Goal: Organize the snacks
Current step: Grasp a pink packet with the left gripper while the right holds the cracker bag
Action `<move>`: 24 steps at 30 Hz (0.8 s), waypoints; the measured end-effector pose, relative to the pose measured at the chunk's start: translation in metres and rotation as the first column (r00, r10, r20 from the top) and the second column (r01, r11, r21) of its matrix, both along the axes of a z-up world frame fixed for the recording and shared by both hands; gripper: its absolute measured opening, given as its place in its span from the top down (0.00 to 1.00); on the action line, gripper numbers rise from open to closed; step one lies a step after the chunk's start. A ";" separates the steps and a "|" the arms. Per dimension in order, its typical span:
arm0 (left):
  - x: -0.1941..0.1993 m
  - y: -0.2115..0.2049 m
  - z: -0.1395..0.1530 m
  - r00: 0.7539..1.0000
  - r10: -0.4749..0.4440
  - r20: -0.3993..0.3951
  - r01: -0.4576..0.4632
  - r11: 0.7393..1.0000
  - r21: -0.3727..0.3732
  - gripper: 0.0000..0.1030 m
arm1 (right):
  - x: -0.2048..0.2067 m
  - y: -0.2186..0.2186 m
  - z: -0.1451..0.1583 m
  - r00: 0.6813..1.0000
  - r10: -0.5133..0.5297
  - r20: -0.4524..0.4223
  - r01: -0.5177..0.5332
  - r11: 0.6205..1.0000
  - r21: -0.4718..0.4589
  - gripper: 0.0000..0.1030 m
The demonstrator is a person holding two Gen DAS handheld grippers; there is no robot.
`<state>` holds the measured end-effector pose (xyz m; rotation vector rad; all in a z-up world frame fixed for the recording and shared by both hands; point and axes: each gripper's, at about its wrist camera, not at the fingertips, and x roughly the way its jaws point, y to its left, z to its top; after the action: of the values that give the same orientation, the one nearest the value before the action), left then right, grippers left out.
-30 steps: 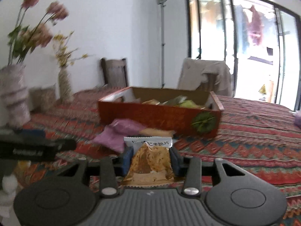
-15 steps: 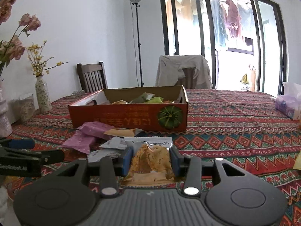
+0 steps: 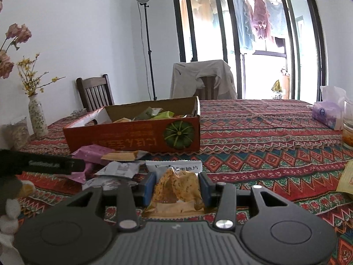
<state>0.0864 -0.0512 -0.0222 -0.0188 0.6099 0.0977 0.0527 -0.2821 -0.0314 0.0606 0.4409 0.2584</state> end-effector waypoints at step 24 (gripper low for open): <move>0.011 0.024 -0.019 0.998 0.022 -0.067 -0.026 0.998 -0.050 0.40 | 0.012 0.001 -0.006 1.000 -0.007 -0.027 0.007 1.000 0.001 0.59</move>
<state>0.0973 -0.0271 -0.0413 -0.0719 0.6783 0.1064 0.0644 -0.2809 -0.0373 0.0663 0.4672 0.2516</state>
